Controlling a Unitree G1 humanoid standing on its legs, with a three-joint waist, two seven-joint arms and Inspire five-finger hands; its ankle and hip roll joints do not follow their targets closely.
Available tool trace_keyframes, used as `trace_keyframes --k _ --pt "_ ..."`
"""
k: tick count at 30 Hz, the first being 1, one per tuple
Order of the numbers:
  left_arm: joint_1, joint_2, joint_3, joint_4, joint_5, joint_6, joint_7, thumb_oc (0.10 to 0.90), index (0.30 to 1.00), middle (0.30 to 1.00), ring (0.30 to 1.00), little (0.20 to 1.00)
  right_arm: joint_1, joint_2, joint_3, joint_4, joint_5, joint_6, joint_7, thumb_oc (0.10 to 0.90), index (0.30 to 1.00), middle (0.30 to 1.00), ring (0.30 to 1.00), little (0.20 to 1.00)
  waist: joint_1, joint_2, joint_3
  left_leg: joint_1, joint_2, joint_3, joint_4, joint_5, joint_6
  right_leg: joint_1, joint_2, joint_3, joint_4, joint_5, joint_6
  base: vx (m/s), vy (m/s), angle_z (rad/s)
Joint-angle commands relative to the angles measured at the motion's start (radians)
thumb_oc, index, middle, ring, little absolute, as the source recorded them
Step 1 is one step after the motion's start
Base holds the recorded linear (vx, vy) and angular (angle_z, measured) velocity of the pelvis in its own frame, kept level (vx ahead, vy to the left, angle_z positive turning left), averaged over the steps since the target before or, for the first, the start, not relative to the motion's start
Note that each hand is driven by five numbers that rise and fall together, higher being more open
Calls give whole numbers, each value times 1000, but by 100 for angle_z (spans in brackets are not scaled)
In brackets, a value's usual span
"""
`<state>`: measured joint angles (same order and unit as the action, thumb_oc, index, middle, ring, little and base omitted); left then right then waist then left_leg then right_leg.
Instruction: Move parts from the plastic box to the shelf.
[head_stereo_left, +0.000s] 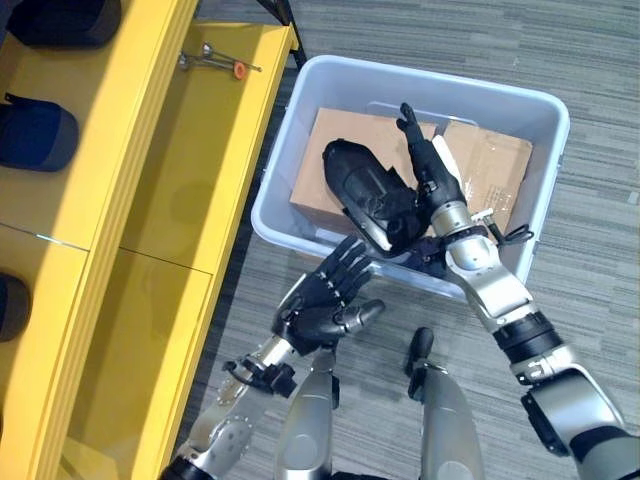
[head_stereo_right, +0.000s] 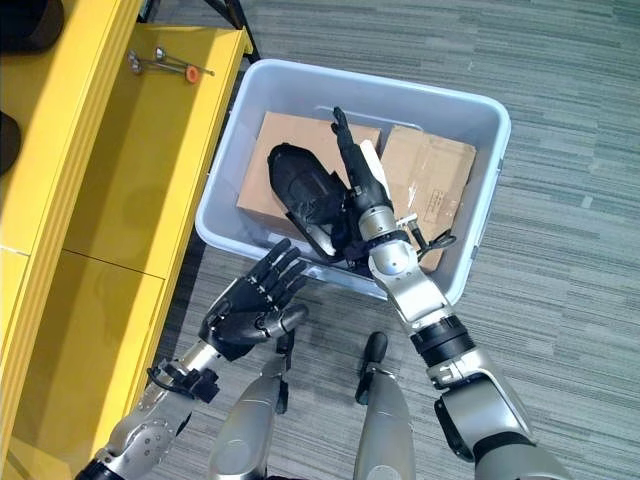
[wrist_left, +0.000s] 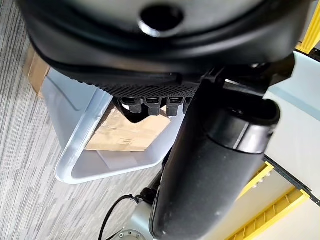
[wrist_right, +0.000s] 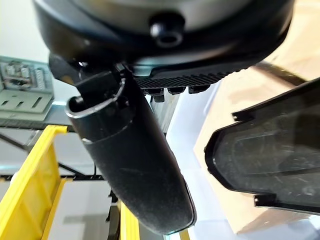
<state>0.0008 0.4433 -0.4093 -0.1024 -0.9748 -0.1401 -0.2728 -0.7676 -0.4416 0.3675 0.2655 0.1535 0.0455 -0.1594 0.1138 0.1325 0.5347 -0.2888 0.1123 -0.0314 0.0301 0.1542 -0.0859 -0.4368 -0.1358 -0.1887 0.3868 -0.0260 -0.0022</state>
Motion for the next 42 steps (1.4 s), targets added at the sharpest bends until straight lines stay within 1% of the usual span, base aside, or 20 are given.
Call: trace_keyframes --k 1,3,4,5,6,7,10,11,12,13,15,21,22,23,29,30,32,36,39,42 --pt "26 -31 -33 -147 -11 -111 -50 900 1000 1000 1000 1000 -141 -37 -12 -163 -207 -138 34 900 1000 1000 1000 1000 -4 15 -59 36 -12 -14 -13 4 40 125 12 80 -92 -8 19 0 0 0" --pt "34 -27 -31 -147 -16 -119 -51 900 1000 1000 1000 1000 -133 -77 -2 -201 -378 -167 39 900 1000 1000 1000 1000 -8 8 -66 40 -10 -13 -14 2 40 129 12 80 -96 -7 21 0 0 0" --pt "38 -23 -31 -151 -22 -124 -45 900 1000 1000 1000 1000 -136 -116 9 -220 -533 -194 44 900 1000 1000 1000 1000 -10 3 -70 42 -9 -14 -14 1 38 133 12 79 -101 -5 23 0 0 0" --pt "39 -22 -31 -151 -24 -125 -44 900 1000 1000 1000 1000 -138 -130 14 -224 -599 -204 50 900 1000 1000 1000 1000 -11 1 -72 43 -8 -14 -15 1 38 135 12 78 -104 -5 23 23 -2 4" --pt "44 -17 -31 -150 -27 -130 -43 900 1000 1000 1000 1000 -141 -175 31 -236 -738 -240 44 900 1000 1000 1000 1000 -12 -5 -76 45 -6 -14 -13 -1 37 140 12 75 -107 -6 25 27 -20 7" --pt "50 -12 -27 -141 -26 -136 -49 900 1000 1000 1000 1000 -157 -247 58 -242 -908 -284 26 900 1000 1000 1000 1000 -11 -14 -79 48 -3 -14 -10 -4 36 145 12 71 -106 -10 26 26 -38 5" --pt "63 4 -22 -140 -40 -144 -54 900 1000 1000 1000 1000 -190 -381 120 -227 -1077 -308 -13 900 1000 1000 1000 1000 -6 -30 -92 42 7 -15 -7 -1 31 148 19 64 -116 -5 27 22 -58 4" --pt "74 19 -14 -139 -48 -147 -65 900 1000 1000 1000 1000 -203 -441 150 -203 -1102 -320 -23 900 1000 1000 1000 1000 -3 -39 -98 41 11 -17 -5 -1 28 151 24 62 -118 -7 27 26 -61 1" --pt "76 21 -12 -137 -47 -149 -69 900 1000 1000 1000 1000 -209 -456 161 -194 -1117 -323 -29 900 1000 1000 1000 1000 -2 -41 -99 40 13 -17 -5 -1 28 151 26 62 -119 -8 27 16 -90 1" --pt "85 28 0 -130 -52 -149 -84 900 1000 1000 1000 1000 -219 -519 206 -165 -1162 -338 -75 900 1000 1000 1000 1000 4 -50 -102 37 21 -17 -4 2 24 154 30 57 -121 -10 27 3 -84 0" --pt "94 36 19 -125 -59 -139 -104 900 1000 1000 1000 1000 -237 -581 265 -130 -1204 -309 -119 900 1000 1000 1000 1000 13 -61 -103 30 30 -22 2 6 20 155 36 49 -119 -13 25 4 -113 -2" --pt "101 61 48 -113 -61 -129 -128 900 1000 1000 1000 1000 -297 -649 339 -46 -1195 -271 -178 900 1000 1000 1000 1000 31 -77 -103 18 41 -34 6 13 15 155 48 34 -117 -17 23 -8 -76 0" --pt "100 67 61 -114 -68 -128 -140 900 1000 1000 1000 1000 -312 -659 352 -26 -1191 -278 -187 900 1000 1000 1000 1000 35 -82 -101 14 42 -38 9 13 14 153 52 31 -116 -19 23 -26 -116 7" --pt "97 69 76 -114 -101 -123 -175 900 1000 1000 1000 1000 -314 -668 370 -3 -1249 -289 -201 900 1000 1000 1000 1000 41 -91 -99 7 45 -42 11 14 11 153 56 26 -116 -20 22 -19 -94 7" --pt "90 80 96 -125 -87 -98 -179 900 1000 1000 1000 1000 -324 -692 415 37 -1254 -325 -205 900 1000 1000 1000 1000 55 -112 -91 -10 49 -50 19 16 10 147 61 17 -115 -18 21 -12 -77 3" --pt "84 85 97 -120 -84 -92 -180 900 1000 1000 1000 1000 -340 -692 435 47 -1236 -342 -209 900 1000 1000 1000 1000 59 -117 -88 -18 48 -52 22 16 10 142 62 15 -113 -19 20 -20 -75 8" --pt "76 88 97 -115 -79 -89 -179 900 1000 1000 1000 1000 -354 -686 453 62 -1243 -344 -222 900 1000 1000 1000 1000 64 -119 -83 -26 48 -54 22 19 10 138 63 10 -111 -20 20 -19 -52 9" --pt "62 90 95 -102 -76 -89 -181 900 1000 1000 1000 1000 -376 -657 480 112 -1286 -309 -277 900 1000 1000 1000 1000 77 -117 -70 -45 44 -61 23 24 11 125 65 1 -98 -25 19 -22 -43 3" --pt "50 88 93 -97 -63 -84 -187 900 1000 1000 1000 1000 -391 -625 479 158 -1304 -325 -317 900 1000 1000 1000 1000 90 -109 -58 -65 38 -71 27 27 12 105 66 -11 -74 -34 16 -39 -58 6" --pt "50 86 98 -95 -54 -76 -189 900 1000 1000 1000 1000 -383 -618 476 178 -1320 -311 -326 900 1000 1000 1000 1000 98 -106 -51 -78 34 -78 32 28 13 96 65 -18 -57 -42 14 -4 -34 5"
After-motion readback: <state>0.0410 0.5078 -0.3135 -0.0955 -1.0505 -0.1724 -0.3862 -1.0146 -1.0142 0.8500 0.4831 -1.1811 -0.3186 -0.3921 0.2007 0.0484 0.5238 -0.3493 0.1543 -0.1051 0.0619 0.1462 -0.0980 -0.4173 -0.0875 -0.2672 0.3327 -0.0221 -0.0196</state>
